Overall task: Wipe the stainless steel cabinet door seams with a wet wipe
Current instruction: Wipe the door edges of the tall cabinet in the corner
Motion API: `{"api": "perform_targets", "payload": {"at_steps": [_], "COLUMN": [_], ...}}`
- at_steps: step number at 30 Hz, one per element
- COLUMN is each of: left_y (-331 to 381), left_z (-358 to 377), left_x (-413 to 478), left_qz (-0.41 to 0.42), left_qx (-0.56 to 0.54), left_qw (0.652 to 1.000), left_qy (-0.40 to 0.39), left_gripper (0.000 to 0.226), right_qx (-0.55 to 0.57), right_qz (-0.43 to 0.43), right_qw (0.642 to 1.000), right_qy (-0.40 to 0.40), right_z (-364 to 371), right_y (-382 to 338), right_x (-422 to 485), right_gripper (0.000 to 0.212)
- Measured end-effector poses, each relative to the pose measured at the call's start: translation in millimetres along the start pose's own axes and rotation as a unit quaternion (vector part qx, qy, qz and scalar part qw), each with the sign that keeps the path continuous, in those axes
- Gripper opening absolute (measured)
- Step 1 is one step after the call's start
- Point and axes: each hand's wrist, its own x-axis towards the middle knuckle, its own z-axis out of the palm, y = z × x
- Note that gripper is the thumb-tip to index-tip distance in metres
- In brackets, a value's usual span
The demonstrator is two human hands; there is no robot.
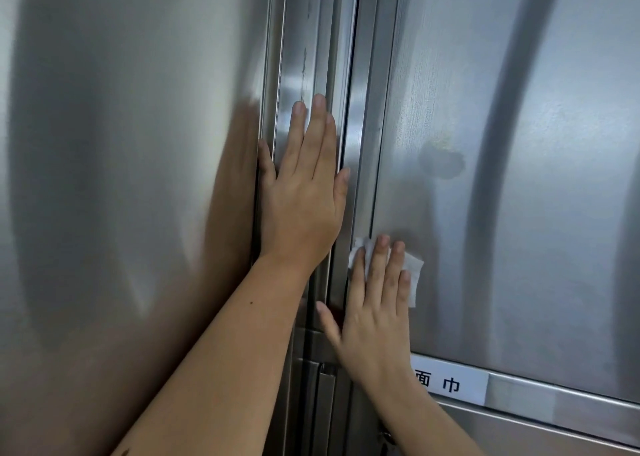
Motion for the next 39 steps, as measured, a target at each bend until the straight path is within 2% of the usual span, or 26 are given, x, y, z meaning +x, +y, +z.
{"api": "perform_targets", "payload": {"at_steps": [10, 16, 27, 35, 39], "left_y": [-1, 0, 0, -1, -1], "left_z": [2, 1, 4, 5, 5], "left_x": [-1, -1, -1, -1, -1], "left_qz": [-0.002, -0.004, 0.001, -0.002, 0.001], "left_qx": [0.002, -0.008, -0.02, -0.013, -0.005], "left_qw": [1.0, 1.0, 0.999, 1.0, 1.0], "left_qy": [-0.002, 0.001, 0.025, 0.028, 0.029], "left_gripper": [0.051, 0.051, 0.05, 0.051, 0.051], "right_qx": [-0.014, 0.024, 0.043, 0.144, 0.111], "right_qz": [-0.048, -0.031, -0.074, -0.143, -0.193], "right_qw": [0.996, 0.998, 0.99, 0.978, 0.972], "right_qy": [-0.071, -0.045, -0.11, -0.047, -0.069], "right_z": [9, -2, 3, 7, 3], "right_y": [-2, 4, 8, 25, 28], "right_x": [-51, -28, -63, -69, -56], "right_gripper": [0.075, 0.075, 0.077, 0.084, 0.078]}}
